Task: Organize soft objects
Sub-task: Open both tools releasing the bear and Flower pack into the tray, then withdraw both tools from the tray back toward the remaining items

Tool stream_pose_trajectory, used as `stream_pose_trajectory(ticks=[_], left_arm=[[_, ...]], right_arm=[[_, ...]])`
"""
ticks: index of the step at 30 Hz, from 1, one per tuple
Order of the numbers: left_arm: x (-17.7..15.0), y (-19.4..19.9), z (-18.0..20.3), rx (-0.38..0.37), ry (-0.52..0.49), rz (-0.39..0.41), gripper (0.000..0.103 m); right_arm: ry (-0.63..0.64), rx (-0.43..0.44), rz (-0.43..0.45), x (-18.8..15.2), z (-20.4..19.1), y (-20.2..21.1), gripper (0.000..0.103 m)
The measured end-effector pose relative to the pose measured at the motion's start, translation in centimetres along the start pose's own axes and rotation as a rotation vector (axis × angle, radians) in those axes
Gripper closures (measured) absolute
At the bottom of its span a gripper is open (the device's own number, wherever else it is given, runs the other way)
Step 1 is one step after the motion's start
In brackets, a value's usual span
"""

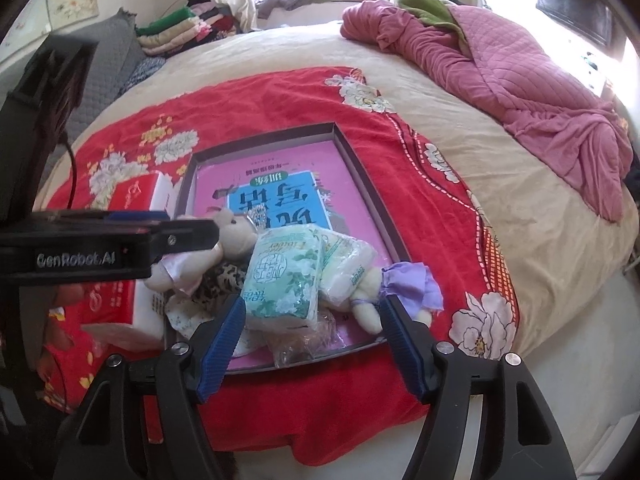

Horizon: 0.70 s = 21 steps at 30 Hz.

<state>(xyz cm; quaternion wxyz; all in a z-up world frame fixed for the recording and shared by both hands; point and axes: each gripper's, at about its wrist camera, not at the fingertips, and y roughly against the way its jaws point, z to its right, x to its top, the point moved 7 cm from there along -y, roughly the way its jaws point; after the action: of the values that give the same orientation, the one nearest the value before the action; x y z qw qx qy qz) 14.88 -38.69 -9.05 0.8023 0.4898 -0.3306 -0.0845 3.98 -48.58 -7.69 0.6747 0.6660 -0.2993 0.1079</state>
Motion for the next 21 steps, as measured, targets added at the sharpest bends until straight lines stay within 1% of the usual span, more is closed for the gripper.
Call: stream_pose_trajectory(ticks=[2, 7, 12, 21], left_arm=[[-0.1, 0.5, 0.1, -0.001, -0.002, 0.009, 0.028], [-0.4, 2.1, 0.2, 0.007, -0.013, 0.030, 0.027], [-0.7, 4.2, 0.3, 0.019, -0.028, 0.062, 0.019], [-1.9, 8.3, -0.4, 0.055, -0.030, 0.112, 0.018]], right_arm=[[-0.014, -0.011, 0.010, 0.2, 0.3, 0.4, 0.030], [-0.036, -0.023, 0.031, 0.7, 0.5, 1.5, 0.030], [-0.041, -0.029, 0.061, 1.2, 0.2, 2.9, 0.030], [-0.039, -0.039, 0.113, 1.8, -1.0, 5.8, 0.030]])
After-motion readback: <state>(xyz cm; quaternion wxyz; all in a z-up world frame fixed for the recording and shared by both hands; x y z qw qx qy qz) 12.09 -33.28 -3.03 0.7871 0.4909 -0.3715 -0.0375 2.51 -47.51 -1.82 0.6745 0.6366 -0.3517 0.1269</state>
